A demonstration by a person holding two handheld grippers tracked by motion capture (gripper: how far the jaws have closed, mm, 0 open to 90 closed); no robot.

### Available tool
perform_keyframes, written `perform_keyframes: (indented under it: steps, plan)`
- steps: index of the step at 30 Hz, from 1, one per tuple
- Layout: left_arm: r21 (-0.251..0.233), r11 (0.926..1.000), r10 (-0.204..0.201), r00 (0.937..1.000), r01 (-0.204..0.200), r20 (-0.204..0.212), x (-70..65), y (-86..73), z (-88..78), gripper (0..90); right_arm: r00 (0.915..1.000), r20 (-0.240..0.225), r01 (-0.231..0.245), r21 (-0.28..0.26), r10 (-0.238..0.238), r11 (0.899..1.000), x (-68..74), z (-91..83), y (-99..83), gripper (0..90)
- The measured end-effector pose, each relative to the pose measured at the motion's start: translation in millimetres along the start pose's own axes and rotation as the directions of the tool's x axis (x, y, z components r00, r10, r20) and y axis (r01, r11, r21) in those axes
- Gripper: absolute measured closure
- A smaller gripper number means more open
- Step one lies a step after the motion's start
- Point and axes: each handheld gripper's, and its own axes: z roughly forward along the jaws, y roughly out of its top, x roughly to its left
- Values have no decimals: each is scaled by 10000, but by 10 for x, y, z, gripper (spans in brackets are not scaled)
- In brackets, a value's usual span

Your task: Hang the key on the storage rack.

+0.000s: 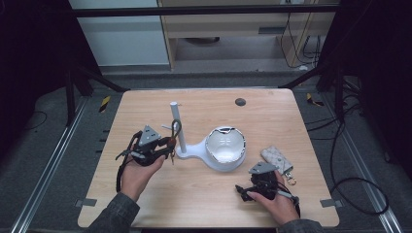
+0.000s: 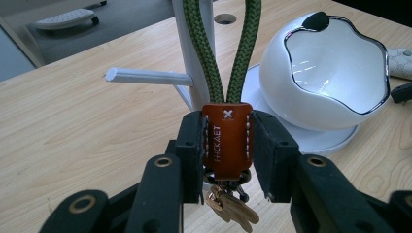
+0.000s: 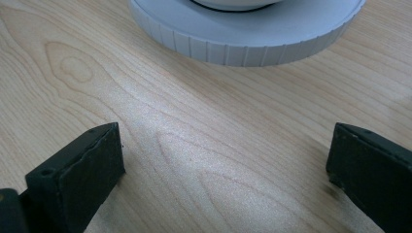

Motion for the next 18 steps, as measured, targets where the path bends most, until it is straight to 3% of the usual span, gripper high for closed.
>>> perform_keyframes:
  steps: [7,12,15,18]
  plan:
    - [7,10000,-37,9999,37,115,-7,-12,45,627,10000,-65,-3,4,3,10000,-12,1,7,9]
    - [-210,9994,-280,9996,281,33,-6,-87,54,400,9988,-403,268,189,-261,9995,-22,-62,40,44]
    - [-237,9988,-416,9991,419,119,6,-179,54,322,9982,-340,509,279,-500,9983,-45,-143,72,47]
    - [-97,9996,-284,9996,284,-73,13,-319,71,246,9974,-163,712,398,-706,9967,-105,-251,106,50]
